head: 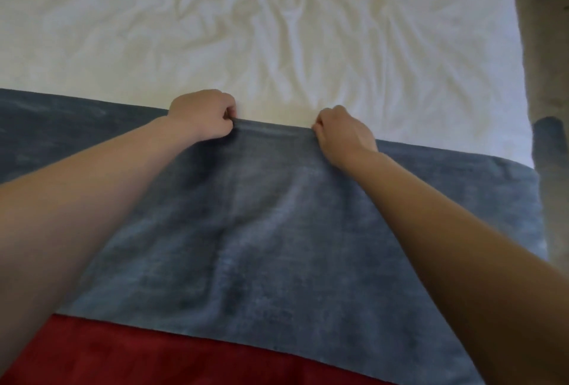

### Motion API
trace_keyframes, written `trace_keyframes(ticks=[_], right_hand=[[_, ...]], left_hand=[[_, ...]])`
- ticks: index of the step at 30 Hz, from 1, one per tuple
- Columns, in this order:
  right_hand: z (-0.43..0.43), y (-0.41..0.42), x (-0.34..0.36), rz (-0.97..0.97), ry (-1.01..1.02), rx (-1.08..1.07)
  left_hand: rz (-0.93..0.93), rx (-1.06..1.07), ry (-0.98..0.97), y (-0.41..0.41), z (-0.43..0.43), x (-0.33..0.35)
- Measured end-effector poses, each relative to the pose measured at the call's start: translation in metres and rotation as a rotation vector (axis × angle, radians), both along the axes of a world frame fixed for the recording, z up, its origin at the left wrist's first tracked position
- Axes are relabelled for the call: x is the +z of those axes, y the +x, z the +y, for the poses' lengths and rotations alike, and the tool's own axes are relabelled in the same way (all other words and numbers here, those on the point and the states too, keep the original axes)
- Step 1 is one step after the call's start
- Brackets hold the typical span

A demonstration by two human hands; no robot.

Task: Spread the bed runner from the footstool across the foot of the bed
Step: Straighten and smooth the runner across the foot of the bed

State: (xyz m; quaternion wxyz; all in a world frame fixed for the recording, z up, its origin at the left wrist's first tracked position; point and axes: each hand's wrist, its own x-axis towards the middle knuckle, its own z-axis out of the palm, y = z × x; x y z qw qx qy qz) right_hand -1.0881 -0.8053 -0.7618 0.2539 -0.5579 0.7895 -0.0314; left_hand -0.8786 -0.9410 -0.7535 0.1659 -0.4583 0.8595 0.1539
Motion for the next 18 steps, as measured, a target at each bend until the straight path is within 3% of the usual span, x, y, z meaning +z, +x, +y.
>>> trace_keyframes(ticks=[6, 14, 18], right_hand=[[-0.047, 0.057, -0.004, 0.035, 0.081, 0.041], [-0.058, 0.08, -0.005, 0.194, 0.159, -0.074], [-0.083, 0.112, 0.005, 0.065, 0.079, 0.0]], left_hand=[[0.074, 0.014, 0.01, 0.055, -0.04, -0.004], [0.178, -0.222, -0.043, 0.09, -0.068, -0.013], [0.106, -0.287, 0.015, 0.153, -0.107, -0.007]])
